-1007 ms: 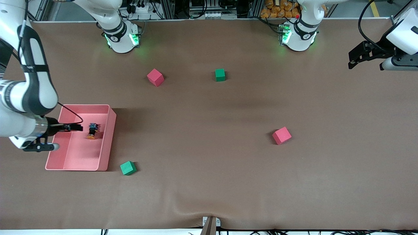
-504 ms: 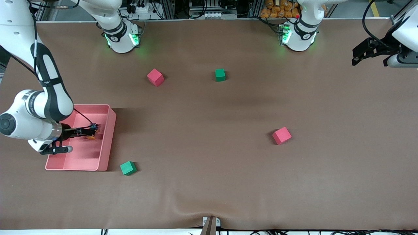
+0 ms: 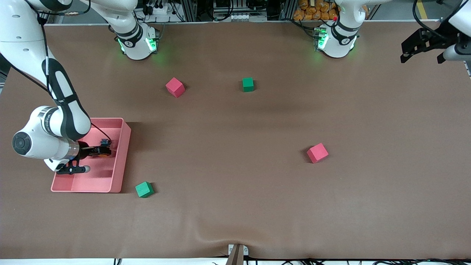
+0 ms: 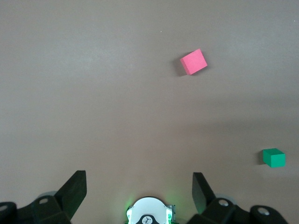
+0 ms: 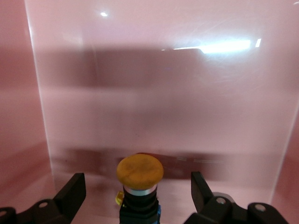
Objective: Place and upright button with both arms
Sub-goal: 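Close the right gripper on the button's blue base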
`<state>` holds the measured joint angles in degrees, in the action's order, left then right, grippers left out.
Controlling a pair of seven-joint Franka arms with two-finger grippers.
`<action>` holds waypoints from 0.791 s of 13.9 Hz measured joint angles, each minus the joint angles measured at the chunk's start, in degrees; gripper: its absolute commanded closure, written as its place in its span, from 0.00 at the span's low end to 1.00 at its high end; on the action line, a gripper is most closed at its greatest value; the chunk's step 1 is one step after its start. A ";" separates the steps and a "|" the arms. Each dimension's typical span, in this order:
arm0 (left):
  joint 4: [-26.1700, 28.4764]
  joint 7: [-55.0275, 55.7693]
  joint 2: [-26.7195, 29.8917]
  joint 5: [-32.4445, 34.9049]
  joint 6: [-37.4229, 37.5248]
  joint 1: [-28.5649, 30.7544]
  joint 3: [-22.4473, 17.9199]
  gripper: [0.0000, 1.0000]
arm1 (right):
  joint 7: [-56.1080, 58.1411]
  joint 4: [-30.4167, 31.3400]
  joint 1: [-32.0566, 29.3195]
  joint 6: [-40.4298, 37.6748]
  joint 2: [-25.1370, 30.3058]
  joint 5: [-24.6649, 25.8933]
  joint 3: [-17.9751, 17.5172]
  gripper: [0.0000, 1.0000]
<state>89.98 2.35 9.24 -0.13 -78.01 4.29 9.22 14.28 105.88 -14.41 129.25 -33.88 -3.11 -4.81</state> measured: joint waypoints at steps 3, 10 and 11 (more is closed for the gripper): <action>0.00 0.00 0.27 0.00 0.12 0.09 -1.23 0.00 | 0.00 0.22 -0.09 0.93 -0.79 -0.29 0.02 0.33; 0.03 0.00 0.16 0.00 0.05 0.15 -1.45 0.00 | 4.82 -1.08 -1.20 0.37 -0.99 -0.31 0.14 1.00; 0.03 0.00 0.12 0.00 -0.02 0.15 -1.45 0.00 | 5.33 -2.56 -1.20 -1.92 -0.94 -0.31 0.11 1.00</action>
<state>90.01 2.35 9.36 -0.13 -78.03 4.44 7.77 19.61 103.32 -15.61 127.33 -34.83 -3.42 -4.70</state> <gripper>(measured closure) 0.000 0.599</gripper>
